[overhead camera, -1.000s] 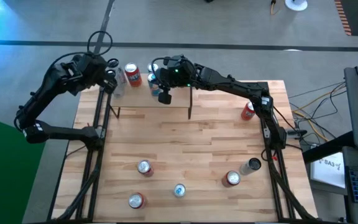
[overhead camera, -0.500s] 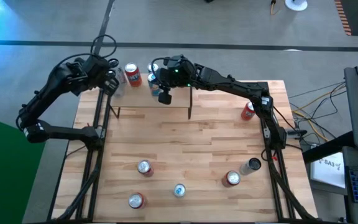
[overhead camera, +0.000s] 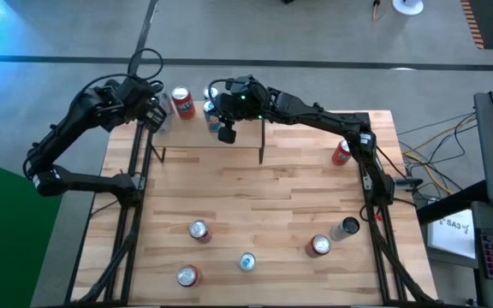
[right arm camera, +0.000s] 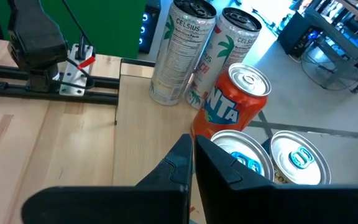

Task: Place canned beverage on shelf
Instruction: Adjust the white pink soda can on the shelf, then put the red black soda can on the shelf aligned with the other red black soda can

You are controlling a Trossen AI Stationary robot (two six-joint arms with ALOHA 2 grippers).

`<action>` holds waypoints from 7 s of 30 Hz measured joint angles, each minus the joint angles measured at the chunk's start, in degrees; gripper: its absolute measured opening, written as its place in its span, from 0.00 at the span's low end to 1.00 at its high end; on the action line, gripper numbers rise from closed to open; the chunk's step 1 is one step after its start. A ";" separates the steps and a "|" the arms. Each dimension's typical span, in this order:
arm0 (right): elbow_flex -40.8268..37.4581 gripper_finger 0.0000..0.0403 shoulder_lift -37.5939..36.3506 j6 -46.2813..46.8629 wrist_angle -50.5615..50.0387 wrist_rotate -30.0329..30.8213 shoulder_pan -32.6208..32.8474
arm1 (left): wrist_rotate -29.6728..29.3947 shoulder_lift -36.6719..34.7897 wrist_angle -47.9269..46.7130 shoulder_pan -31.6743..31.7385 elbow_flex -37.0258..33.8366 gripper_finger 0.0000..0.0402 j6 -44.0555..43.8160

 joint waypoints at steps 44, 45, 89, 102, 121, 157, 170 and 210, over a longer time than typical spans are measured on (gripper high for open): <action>0.00 0.02 0.00 0.02 -0.26 0.02 0.00 | 4.46 1.37 0.11 0.00 -0.02 0.00 -2.32; 0.00 0.02 0.00 0.02 -0.26 0.02 0.00 | 4.47 1.30 0.22 0.00 -0.02 0.00 -2.30; 0.00 0.02 0.00 0.31 -0.13 0.04 0.01 | 4.00 -0.72 -0.79 1.33 -0.04 0.00 2.21; 0.00 0.02 0.00 0.50 -0.11 0.04 0.00 | 5.96 -0.72 -0.88 1.35 -0.04 0.00 1.81; 0.00 0.02 0.00 0.28 -0.11 0.04 0.00 | 7.28 -0.72 0.70 1.36 -0.04 0.00 0.07; 0.00 0.02 0.00 0.04 -1.53 0.04 0.02 | 5.97 1.04 0.42 1.62 0.01 0.00 0.03; 0.00 0.02 -0.02 0.04 -1.60 0.02 0.02 | 5.57 -3.48 0.64 1.62 -0.04 0.00 1.29; 0.00 0.02 -6.96 3.69 -16.99 -0.06 6.43 | 5.53 -16.44 35.56 -28.00 -16.93 0.00 -2.29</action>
